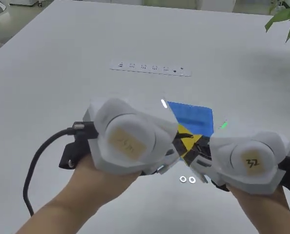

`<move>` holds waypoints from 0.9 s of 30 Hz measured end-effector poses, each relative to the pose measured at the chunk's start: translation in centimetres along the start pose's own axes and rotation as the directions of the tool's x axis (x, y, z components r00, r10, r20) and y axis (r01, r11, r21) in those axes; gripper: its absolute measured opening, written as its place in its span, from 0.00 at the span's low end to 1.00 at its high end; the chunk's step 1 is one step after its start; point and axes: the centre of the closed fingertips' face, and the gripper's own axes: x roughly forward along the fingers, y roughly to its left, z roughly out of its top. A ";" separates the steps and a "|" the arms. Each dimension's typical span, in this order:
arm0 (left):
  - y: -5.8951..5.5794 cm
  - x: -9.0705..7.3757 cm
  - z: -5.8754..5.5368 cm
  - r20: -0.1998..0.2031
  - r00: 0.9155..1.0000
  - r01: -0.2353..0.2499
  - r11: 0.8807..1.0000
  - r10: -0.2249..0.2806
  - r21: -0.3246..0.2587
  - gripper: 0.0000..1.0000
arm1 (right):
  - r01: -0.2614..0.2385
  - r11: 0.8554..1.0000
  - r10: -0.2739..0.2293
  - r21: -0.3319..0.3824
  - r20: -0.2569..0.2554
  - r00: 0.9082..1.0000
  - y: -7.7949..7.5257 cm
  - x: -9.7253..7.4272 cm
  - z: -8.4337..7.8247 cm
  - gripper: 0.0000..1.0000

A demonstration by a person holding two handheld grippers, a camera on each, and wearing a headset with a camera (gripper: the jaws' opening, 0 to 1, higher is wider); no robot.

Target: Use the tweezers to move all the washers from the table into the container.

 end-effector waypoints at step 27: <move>-1.3 1.7 -3.9 -0.082 0.996 0.039 0.997 -0.044 -0.065 0.00 | -0.063 0.994 0.068 0.085 -0.067 0.995 1.8 1.6 -4.0 0.06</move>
